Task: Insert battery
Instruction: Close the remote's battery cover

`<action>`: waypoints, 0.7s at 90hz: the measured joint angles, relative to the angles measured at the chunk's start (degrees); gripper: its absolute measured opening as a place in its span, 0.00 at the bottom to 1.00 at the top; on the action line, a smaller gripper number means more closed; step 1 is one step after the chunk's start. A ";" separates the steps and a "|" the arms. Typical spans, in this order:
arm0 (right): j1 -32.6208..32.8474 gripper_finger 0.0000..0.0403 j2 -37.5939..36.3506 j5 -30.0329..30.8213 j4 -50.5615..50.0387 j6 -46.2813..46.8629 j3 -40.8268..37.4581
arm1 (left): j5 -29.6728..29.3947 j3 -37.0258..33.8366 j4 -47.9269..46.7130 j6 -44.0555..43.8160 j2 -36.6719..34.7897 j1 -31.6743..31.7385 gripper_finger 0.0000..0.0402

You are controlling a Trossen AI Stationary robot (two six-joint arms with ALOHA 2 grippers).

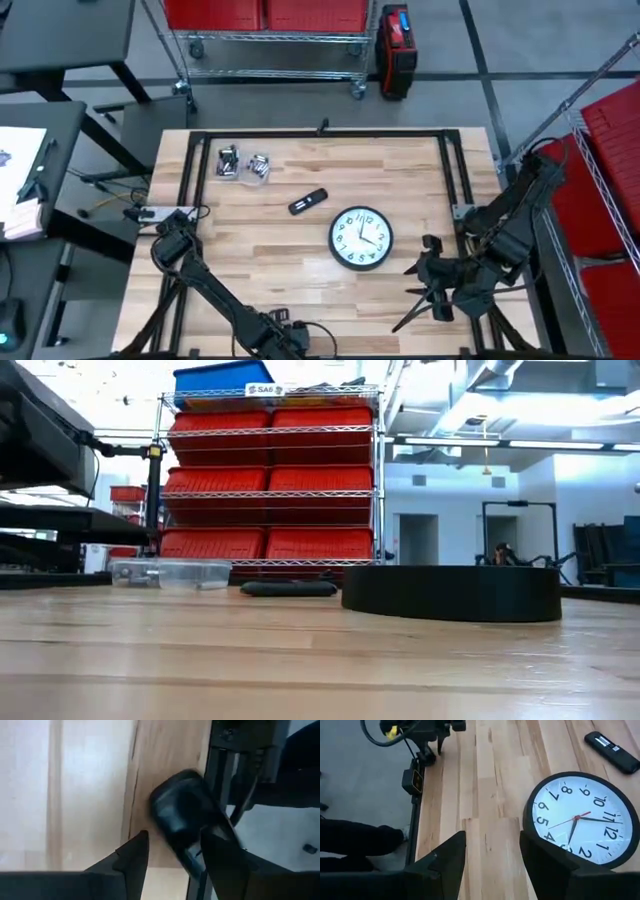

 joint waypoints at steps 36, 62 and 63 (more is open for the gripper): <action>-0.15 0.44 0.22 0.19 -0.09 0.11 0.02 | 1.60 -0.22 -2.30 -2.29 0.30 2.61 0.02; -0.15 0.44 0.20 0.19 -0.55 0.01 0.02 | -0.30 5.33 -14.49 1.81 -0.75 4.90 0.00; -0.16 0.44 0.20 0.20 -0.60 0.00 0.02 | -0.33 5.63 -15.18 1.95 -0.75 5.03 0.00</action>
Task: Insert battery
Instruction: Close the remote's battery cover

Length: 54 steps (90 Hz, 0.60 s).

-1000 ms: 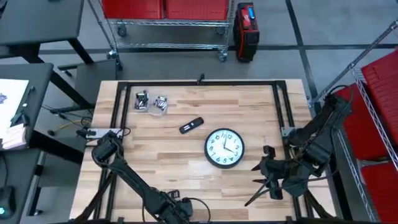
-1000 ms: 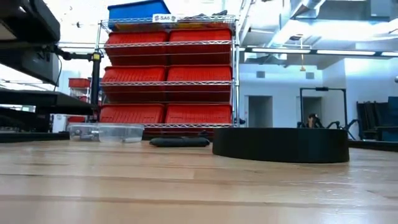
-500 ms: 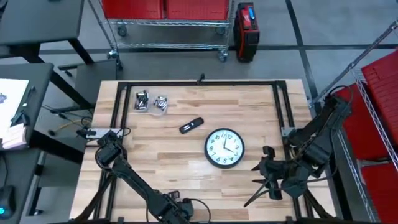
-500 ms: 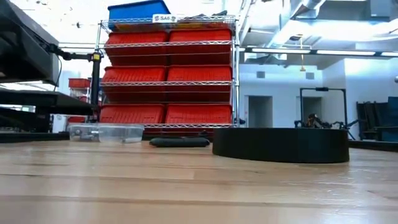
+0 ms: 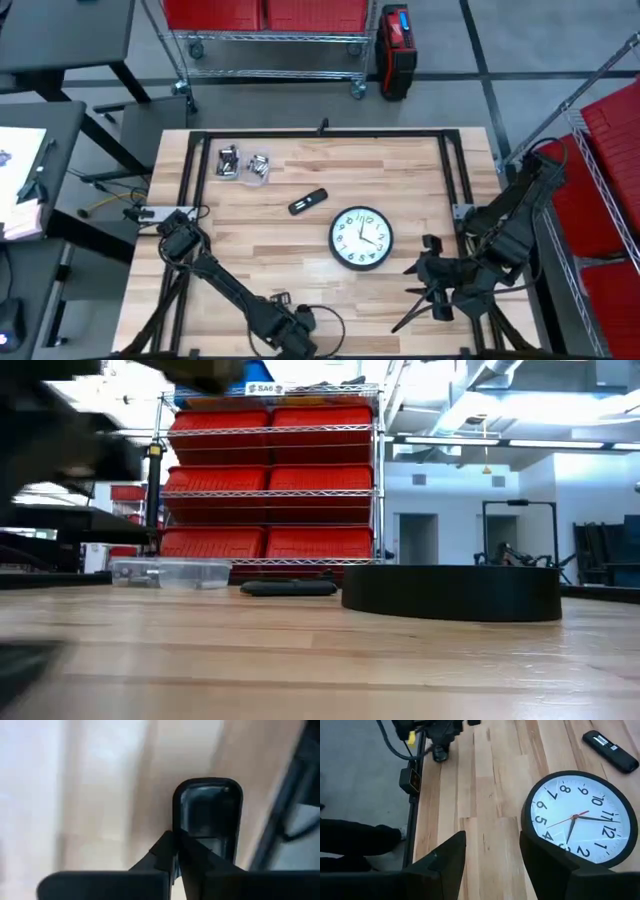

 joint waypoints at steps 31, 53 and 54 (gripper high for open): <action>-0.36 0.44 0.00 0.70 -1.44 -0.03 0.00 | -4.58 12.04 -14.26 10.56 -1.16 4.47 0.00; -0.36 0.44 -0.09 2.78 -1.82 -0.59 0.00 | -14.09 14.72 -15.79 14.27 -9.26 8.69 0.00; -0.36 0.44 -0.11 3.19 -1.85 -0.63 0.00 | -14.63 14.72 -15.78 14.38 -9.78 8.93 0.00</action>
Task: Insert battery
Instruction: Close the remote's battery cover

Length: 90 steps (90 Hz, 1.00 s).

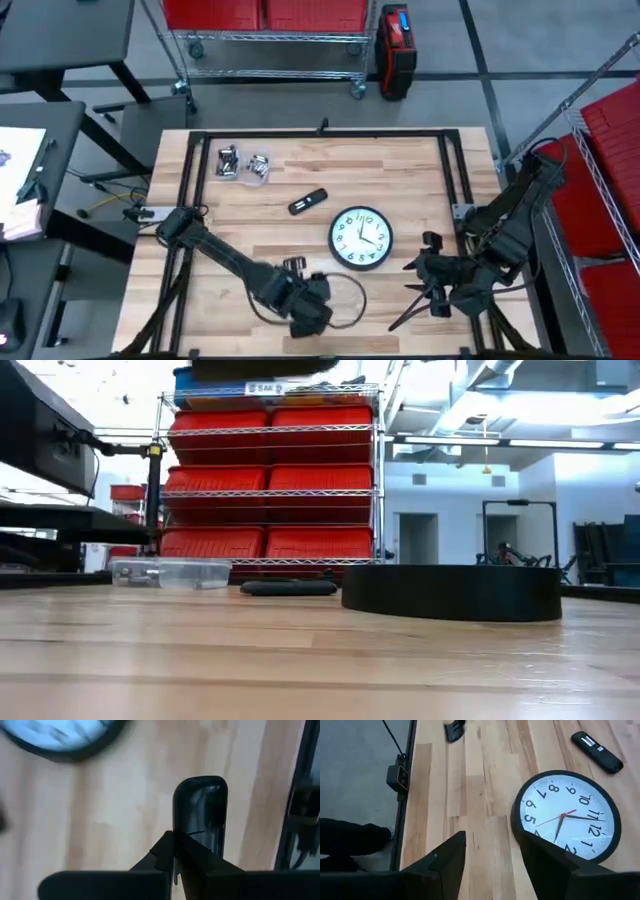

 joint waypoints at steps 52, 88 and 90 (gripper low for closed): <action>-15.82 0.44 -5.94 12.97 20.12 -24.83 0.02 | -4.39 0.07 18.55 33.83 -22.96 17.07 0.00; -31.29 0.44 -6.14 6.84 65.66 -58.75 0.04 | 14.96 0.11 45.60 51.65 -26.19 30.98 0.00; -31.75 0.44 -5.97 7.25 66.51 -59.67 0.04 | 14.73 0.11 45.80 52.28 -26.17 31.26 0.00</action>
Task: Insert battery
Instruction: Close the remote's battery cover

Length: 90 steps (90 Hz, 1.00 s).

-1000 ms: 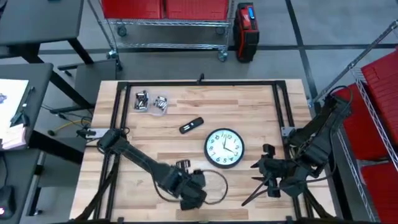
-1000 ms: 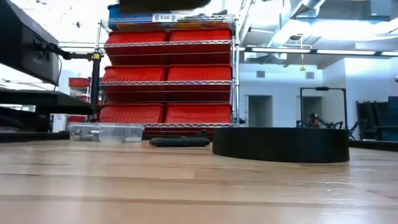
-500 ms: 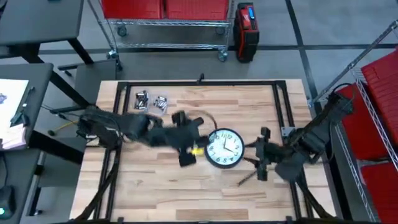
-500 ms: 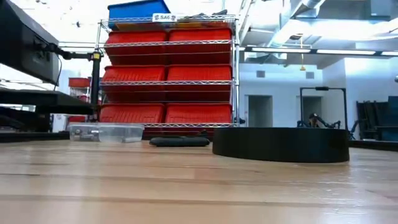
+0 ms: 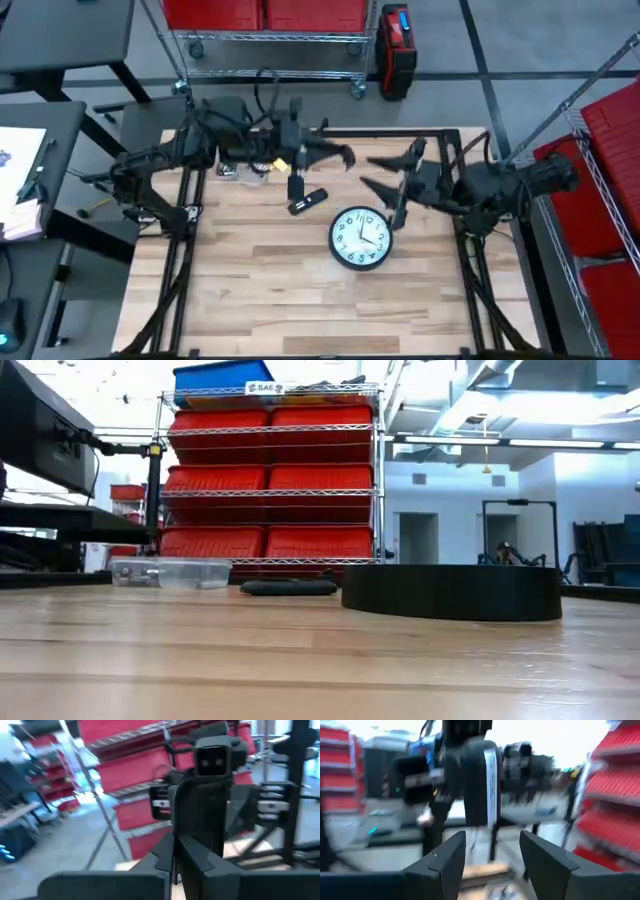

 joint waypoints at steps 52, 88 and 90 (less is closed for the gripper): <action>-6.15 0.44 1.60 6.13 2.99 -9.19 -0.04 | -6.91 0.00 5.45 3.25 4.72 2.95 0.00; -7.60 0.23 0.75 5.14 2.73 -12.85 0.00 | -6.96 0.00 7.27 3.56 4.72 3.45 0.00; -7.77 0.21 0.77 4.93 2.71 -13.28 0.00 | -6.98 0.00 7.28 3.56 4.72 3.47 0.00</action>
